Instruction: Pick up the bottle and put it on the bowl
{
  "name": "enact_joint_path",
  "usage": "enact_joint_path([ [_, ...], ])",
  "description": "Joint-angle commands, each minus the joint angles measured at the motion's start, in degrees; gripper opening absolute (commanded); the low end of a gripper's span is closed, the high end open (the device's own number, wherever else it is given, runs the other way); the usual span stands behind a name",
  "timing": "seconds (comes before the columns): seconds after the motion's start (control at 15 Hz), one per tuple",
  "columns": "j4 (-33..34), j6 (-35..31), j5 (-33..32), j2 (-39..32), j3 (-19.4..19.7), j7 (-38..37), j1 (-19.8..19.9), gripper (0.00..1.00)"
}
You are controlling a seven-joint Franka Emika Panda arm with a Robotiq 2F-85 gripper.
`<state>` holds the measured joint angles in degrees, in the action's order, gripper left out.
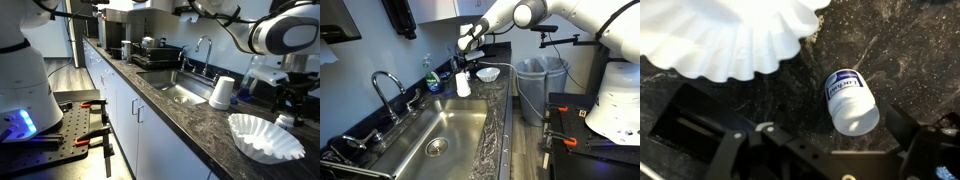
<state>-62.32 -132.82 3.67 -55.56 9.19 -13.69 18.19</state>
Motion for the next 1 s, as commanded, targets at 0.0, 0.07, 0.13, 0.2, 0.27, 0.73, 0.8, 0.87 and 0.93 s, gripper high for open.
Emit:
enact_joint_path([
  [0.0,3.1,0.3,0.7,-1.4,-1.1,0.6,0.4,1.00],
  [0.07,3.6,0.5,0.7,-1.7,-1.4,0.6,0.4,1.00],
  [0.13,4.0,0.6,0.7,-1.9,-1.7,0.8,0.4,1.00],
  [0.2,4.4,0.7,0.7,-2.3,-2.0,0.9,0.4,1.00],
  [0.27,4.7,0.7,0.6,-2.6,-2.3,0.9,0.4,1.00],
  [0.73,6.7,1.3,0.5,-4.9,-2.7,0.9,1.1,1.00],
  [0.8,7.0,1.4,0.5,-5.2,-2.7,0.8,1.1,1.00],
  [0.87,7.4,1.5,0.5,-5.5,-2.8,1.0,1.3,1.00],
  [0.93,7.9,1.6,0.5,-5.9,-2.9,1.0,1.4,1.00],
])
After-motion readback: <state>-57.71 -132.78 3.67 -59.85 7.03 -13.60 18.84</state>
